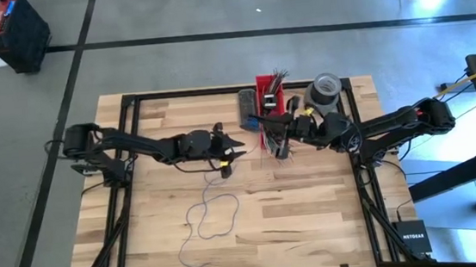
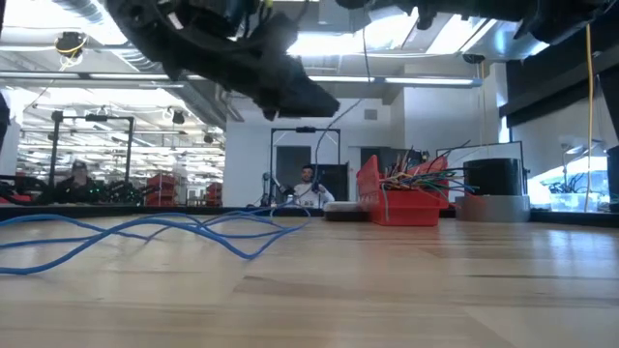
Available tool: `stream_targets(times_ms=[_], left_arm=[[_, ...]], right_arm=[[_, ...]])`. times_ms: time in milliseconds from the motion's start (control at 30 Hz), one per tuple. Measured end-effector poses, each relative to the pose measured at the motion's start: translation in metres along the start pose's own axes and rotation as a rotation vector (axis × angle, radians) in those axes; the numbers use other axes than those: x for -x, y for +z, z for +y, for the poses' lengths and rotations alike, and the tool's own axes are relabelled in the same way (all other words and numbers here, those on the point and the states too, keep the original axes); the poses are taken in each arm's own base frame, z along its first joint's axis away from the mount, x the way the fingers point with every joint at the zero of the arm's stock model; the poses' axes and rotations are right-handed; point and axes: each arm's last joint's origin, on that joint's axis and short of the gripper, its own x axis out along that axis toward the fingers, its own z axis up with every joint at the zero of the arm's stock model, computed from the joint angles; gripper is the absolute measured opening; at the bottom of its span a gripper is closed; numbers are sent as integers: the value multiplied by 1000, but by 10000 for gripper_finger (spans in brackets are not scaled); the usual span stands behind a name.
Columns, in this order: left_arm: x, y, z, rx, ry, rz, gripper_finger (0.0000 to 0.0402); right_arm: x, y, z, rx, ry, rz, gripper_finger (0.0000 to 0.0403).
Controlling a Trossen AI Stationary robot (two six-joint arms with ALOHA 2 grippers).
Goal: Coil cords
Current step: Coil the blue wire into the black spool
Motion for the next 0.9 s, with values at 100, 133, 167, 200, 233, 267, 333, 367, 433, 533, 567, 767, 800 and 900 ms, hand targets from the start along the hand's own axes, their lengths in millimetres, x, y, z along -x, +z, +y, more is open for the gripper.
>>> stream_targets(times_ms=[100,133,167,200,233,267,333,367,433,533,567,767,800,900], left_arm=[[-10,3,-2,1,-3,4,123],[-14,3,-3,-1,-6,19,123],[-17,1,-5,-5,-9,44,123],[-21,-1,-6,-9,-11,74,123],[-24,-2,-7,-11,-14,95,123],[-27,0,-9,-13,-17,103,123],[-29,2,-12,-21,-25,113,123],[-29,3,-14,-25,-29,112,123],[-29,3,-16,-38,-36,117,123],[-29,3,-17,-47,-38,114,123],[-29,4,-15,-45,-34,112,123],[-30,4,-7,-37,-10,115,108],[-30,4,-7,-41,-11,114,98],[-31,2,-7,-62,-17,121,58]], right_arm=[[0,-2,1,3,7,15,8],[0,-2,1,3,12,17,8],[0,-2,1,3,14,22,8],[0,-3,1,4,15,25,8],[0,-3,1,4,16,25,8],[0,-3,1,3,19,24,8],[0,-3,1,2,33,20,8],[0,-3,1,3,34,21,8],[0,-3,2,4,35,27,8],[0,-4,2,7,39,40,8],[0,-5,2,8,40,45,8],[0,-5,2,8,40,44,8],[0,-5,2,8,39,43,8],[0,-4,2,7,38,38,8]])
